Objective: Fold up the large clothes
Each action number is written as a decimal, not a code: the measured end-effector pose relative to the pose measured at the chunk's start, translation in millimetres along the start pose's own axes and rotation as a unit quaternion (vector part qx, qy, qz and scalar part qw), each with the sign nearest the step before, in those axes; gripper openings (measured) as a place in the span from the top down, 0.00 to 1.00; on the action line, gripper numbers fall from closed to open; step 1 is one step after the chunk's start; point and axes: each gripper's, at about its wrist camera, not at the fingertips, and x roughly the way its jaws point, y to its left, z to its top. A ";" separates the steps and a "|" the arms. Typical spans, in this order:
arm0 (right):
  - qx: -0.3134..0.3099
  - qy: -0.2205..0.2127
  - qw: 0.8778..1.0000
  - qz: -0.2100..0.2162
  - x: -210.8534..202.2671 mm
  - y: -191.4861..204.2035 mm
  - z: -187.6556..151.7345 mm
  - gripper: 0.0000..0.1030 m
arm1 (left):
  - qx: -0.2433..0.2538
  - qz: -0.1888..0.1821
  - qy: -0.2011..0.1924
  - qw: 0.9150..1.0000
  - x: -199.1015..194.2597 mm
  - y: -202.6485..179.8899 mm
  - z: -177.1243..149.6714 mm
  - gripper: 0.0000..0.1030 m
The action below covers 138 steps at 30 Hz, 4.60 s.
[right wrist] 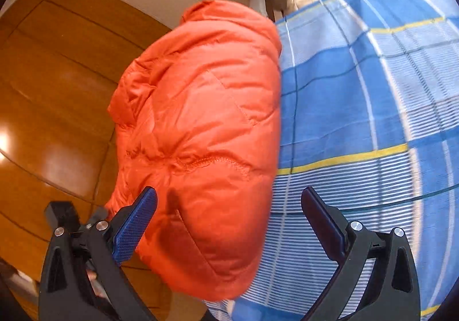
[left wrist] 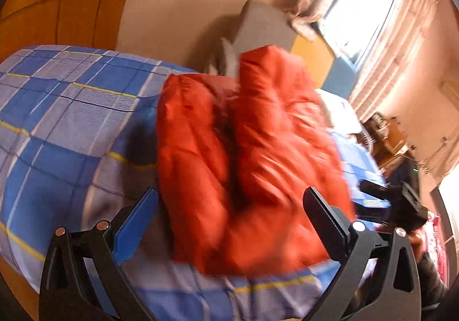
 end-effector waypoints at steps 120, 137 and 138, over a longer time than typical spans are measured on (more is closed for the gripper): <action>-0.118 -0.130 0.872 -0.456 -31.7 -5.5 -58.8 0.29 | 0.134 -0.058 0.084 0.986 163.7 -150.7 -37.0 0.15; -0.138 -0.190 0.869 -0.435 -86.8 32.1 -72.7 0.13 | 0.140 0.010 -0.014 0.990 59.1 -179.8 -29.0 0.02; -0.141 -0.194 0.867 -0.437 -90.4 34.4 -74.7 0.13 | 0.139 0.013 -0.017 0.990 54.3 -179.4 -30.6 0.02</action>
